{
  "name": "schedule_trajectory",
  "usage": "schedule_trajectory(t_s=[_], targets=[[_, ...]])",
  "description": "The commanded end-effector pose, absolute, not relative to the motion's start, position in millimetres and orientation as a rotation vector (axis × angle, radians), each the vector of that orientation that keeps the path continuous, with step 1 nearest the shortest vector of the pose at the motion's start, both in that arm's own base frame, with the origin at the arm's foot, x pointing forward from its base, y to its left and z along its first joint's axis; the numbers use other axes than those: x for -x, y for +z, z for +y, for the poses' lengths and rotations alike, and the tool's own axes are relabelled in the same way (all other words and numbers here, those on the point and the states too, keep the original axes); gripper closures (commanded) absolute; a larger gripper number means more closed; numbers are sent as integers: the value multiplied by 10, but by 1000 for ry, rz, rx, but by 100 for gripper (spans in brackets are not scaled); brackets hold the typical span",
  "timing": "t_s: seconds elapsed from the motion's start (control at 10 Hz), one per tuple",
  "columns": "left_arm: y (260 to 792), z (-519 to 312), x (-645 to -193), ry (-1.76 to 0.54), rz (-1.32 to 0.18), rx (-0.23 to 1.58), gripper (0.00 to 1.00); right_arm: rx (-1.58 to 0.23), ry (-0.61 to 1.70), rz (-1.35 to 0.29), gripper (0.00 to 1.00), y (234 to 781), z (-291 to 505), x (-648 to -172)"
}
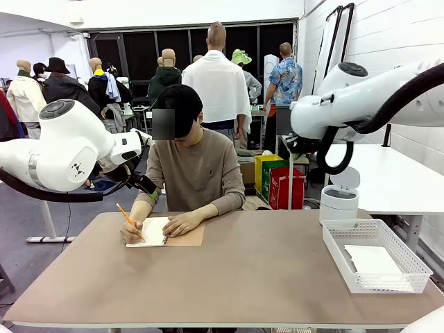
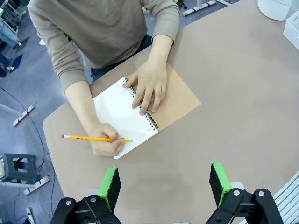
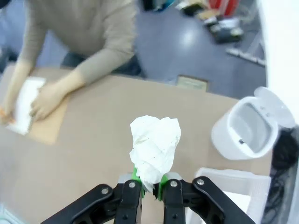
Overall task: Sort the paper based on its condition.
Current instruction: If a person hands you a paper, place it in the Organizing basket , and if it's crumpled, put it in the Trash can.
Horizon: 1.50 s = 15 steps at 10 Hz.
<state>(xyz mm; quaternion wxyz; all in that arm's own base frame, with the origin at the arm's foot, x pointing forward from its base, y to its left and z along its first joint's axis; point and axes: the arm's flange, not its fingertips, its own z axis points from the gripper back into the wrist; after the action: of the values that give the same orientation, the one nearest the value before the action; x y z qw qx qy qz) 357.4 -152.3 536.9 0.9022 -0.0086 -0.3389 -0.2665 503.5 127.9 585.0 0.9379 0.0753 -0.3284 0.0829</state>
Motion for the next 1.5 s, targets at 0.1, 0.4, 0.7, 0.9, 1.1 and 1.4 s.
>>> schedule_trajectory(t_s=[0.1, 0.4, 0.7, 0.9, 1.1, 1.4], targets=[[5367, -1516, -3575, -554, -700, 17, 0, -35, -75, -642, 100, 5808, 1121, -5367], [5367, -1516, -3575, -554, -700, 17, 0, -6, -174, -607, 100, 5627, 811, -5535], [5367, -1516, -3575, -554, -700, 17, 0, -18, -174, -609, 100, 5593, 804, -5384], [5367, -1516, -3575, -554, -700, 17, 0, -27, -167, -600, 100, 5502, 669, -5502], [5367, -1516, -3575, -554, -700, 17, 0, -27, -167, -600, 100, 5502, 669, -5502], [5367, -1516, -3575, -554, -700, 17, 0, 9, -281, -590, 100, 5439, 515, -5721]])
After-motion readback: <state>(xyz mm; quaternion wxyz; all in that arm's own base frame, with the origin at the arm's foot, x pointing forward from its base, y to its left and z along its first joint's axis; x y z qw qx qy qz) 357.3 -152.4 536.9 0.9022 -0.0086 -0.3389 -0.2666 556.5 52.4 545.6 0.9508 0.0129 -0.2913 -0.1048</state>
